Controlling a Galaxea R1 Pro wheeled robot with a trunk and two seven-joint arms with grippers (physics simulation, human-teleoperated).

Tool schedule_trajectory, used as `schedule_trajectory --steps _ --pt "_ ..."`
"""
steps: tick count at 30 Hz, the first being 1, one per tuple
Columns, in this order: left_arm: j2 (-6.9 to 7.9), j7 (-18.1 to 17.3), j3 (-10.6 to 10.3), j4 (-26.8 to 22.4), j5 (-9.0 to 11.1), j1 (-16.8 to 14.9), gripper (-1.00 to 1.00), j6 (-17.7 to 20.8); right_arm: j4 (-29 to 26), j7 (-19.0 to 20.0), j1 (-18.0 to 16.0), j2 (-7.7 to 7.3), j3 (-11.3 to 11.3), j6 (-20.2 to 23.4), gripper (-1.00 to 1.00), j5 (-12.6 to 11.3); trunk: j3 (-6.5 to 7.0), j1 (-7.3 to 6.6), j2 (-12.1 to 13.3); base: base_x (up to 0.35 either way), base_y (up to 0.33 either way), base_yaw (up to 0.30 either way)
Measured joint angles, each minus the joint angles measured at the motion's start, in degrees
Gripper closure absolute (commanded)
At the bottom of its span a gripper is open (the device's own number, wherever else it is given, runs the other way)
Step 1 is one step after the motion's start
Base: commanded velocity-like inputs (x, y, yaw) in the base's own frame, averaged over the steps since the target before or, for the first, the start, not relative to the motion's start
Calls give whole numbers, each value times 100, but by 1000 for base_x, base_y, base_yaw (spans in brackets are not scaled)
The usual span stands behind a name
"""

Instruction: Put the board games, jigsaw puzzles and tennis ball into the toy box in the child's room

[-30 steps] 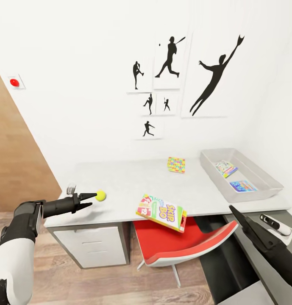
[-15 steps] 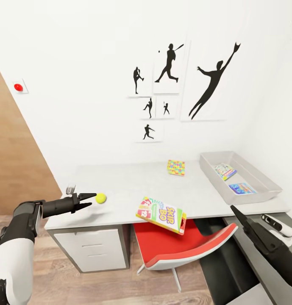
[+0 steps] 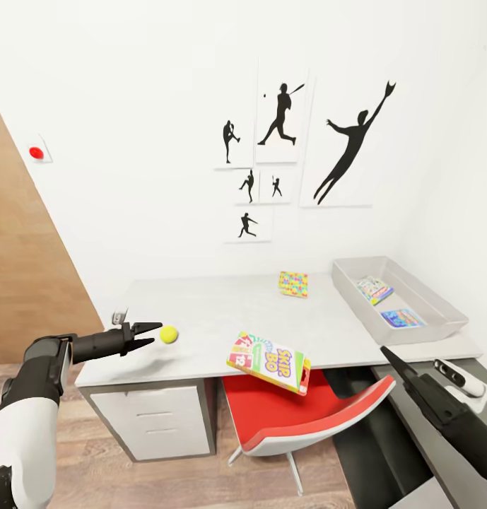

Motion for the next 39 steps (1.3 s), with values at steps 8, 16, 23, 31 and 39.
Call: schedule_trajectory --steps 8,16,23,31,39 --pt "4 1 0 0 4 0 -100 4 7 184 0 4 -278 9 -100 10 9 0 0 0 0 0" --pt "20 -5 0 0 4 0 -100 5 27 189 0 13 -336 12 -100 11 10 0 0 0 0 0" --pt "17 -8 0 0 -1 0 -100 5 29 162 0 27 -335 17 -100 11 10 0 0 0 0 0" --pt "15 -1 0 2 -5 0 -100 -7 4 40 0 11 -347 277 -100 5 10 0 0 0 -152 0" --pt "-14 18 -1 0 -19 0 -100 11 -105 -209 -24 23 -439 1707 -100 -2 10 0 0 0 -160 0"
